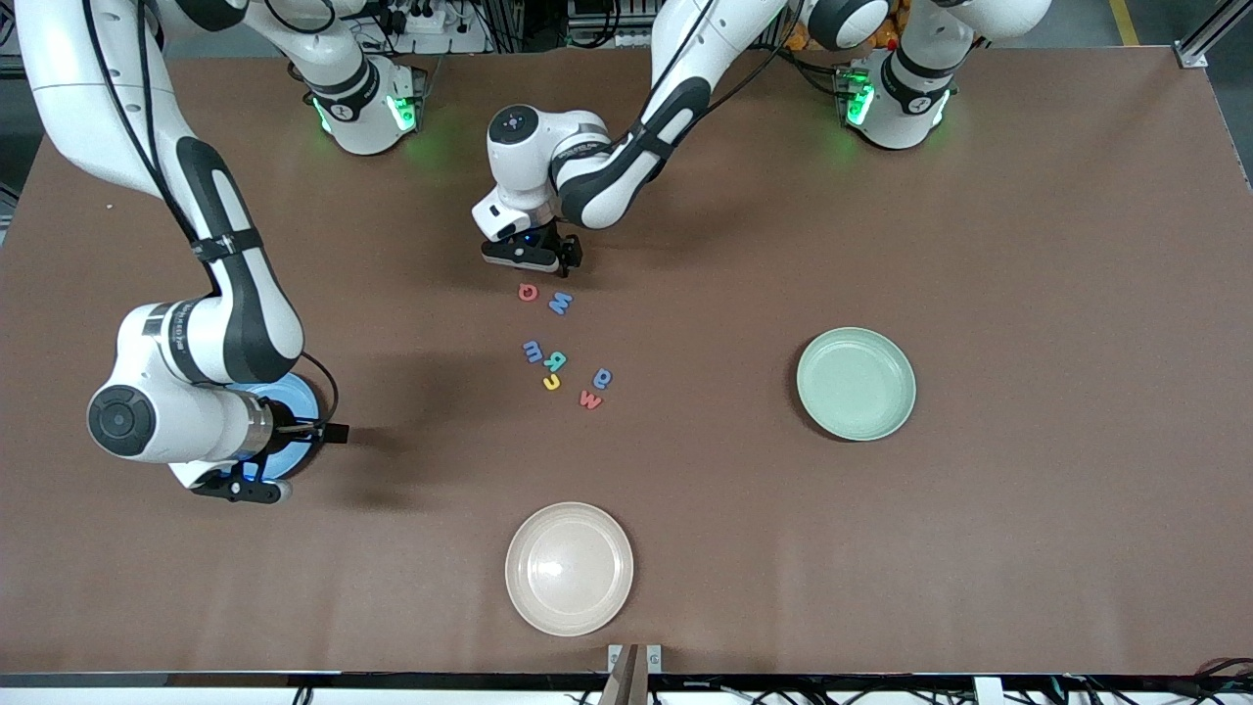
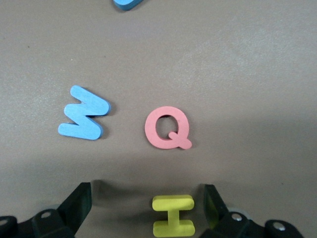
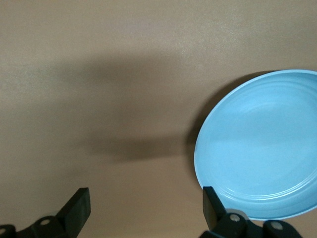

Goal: Sort upper and lower case letters into plates
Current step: 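Lower the left gripper over the yellow H letter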

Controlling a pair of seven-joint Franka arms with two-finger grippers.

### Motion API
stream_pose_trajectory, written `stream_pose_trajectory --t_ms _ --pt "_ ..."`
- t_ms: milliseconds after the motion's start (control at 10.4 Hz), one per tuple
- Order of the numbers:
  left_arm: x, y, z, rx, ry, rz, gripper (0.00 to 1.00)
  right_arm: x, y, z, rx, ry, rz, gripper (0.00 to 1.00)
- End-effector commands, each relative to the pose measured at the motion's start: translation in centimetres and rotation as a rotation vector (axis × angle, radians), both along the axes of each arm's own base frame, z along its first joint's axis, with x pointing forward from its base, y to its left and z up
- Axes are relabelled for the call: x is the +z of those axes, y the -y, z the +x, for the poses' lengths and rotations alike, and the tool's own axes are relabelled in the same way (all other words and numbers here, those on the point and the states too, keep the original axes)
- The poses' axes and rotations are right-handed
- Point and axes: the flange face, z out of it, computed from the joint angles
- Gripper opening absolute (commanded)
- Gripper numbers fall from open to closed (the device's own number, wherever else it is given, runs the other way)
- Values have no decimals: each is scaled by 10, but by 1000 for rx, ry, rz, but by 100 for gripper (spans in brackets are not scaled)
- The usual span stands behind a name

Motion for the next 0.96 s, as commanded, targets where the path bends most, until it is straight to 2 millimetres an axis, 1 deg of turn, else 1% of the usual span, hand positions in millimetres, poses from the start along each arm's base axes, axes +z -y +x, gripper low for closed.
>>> stream_pose_trajectory --t_ms 0,96,192,576,672,767,863 --pt "10 3 -3 -5 -7 4 100 -1 2 0 3 5 -6 100" --pt "11 2 -3 -5 -11 14 88 -1 2 0 2 5 -5 100" --pt "12 2 -4 7 -22 14 83 -1 2 0 2 5 -5 100" --pt "10 2 -7 61 -75 8 83 -1 2 0 2 4 -5 100" --pt "9 6 -17 67 -91 4 83 -1 2 0 2 4 -5 100" --pt "10 6 -18 69 -94 3 79 -1 2 0 2 4 -5 100" --pt "9 5 -18 71 -98 11 70 -1 2 0 2 4 -5 100"
